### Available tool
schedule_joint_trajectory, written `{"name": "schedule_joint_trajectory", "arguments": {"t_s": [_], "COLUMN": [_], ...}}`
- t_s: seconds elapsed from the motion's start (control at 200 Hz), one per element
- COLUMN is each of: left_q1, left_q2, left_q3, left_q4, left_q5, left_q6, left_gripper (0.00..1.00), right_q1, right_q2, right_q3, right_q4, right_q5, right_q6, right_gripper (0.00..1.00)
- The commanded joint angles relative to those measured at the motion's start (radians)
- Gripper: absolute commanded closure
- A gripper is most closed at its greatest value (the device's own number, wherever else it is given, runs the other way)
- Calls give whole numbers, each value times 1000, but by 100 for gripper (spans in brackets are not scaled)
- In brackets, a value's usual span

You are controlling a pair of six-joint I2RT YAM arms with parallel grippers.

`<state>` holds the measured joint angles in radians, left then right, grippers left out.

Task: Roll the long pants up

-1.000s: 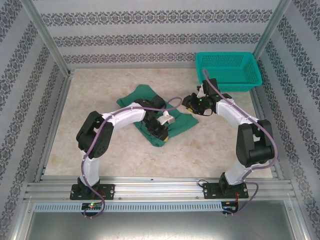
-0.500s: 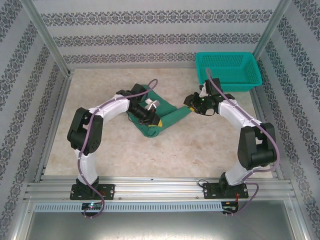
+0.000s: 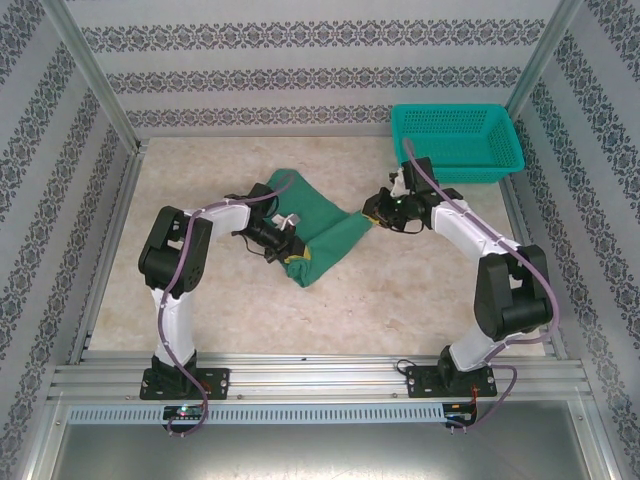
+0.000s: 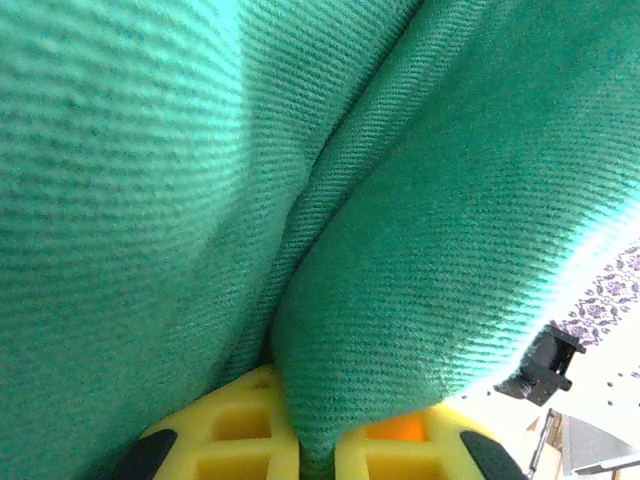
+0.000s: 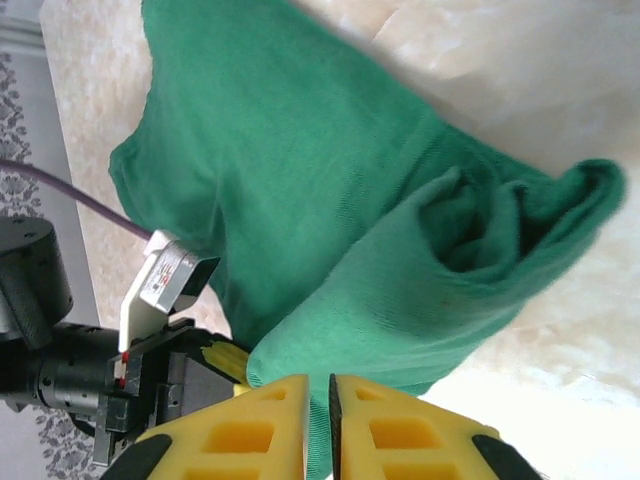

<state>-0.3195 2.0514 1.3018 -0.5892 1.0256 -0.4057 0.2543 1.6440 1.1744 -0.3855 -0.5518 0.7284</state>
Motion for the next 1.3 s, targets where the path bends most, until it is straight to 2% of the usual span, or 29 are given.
{"name": "schedule_joint_trajectory", "arguments": {"t_s": [0.0,0.225,0.4,0.55,0.649,0.749,0.934,1.044,1.094,1.199,1.299], "left_q1": [14,17,17,17,7,-34,-234,-322,-325,-318,-296], "left_q2": [33,42,-7,-108,-186,-289,-416,-372,-311,-185,-152], "left_q3": [6,-3,1,-27,-35,-38,-48,-39,-17,39,36], "left_q4": [40,47,-7,-27,-50,-58,-24,17,9,-43,-58], "left_q5": [1,3,-64,-147,-256,-442,-830,-869,-858,-909,-964], "left_q6": [-12,18,111,204,238,257,346,376,359,339,312], "left_gripper": [100,97,83,72,69,66,59,59,61,66,68], "right_q1": [22,35,35,38,42,43,45,45,45,46,47], "right_q2": [54,188,294,383,435,483,529,528,527,521,515], "right_q3": [46,78,126,187,229,253,249,232,225,211,199], "right_q4": [-15,37,61,95,99,100,121,134,134,139,142], "right_q5": [-34,-63,-51,-57,-48,-43,-46,-48,-48,-48,-51], "right_q6": [-20,3,-9,-1,-1,7,18,26,27,28,26], "right_gripper": [83,83,84,85,85,86,86,86,86,86,86]}}
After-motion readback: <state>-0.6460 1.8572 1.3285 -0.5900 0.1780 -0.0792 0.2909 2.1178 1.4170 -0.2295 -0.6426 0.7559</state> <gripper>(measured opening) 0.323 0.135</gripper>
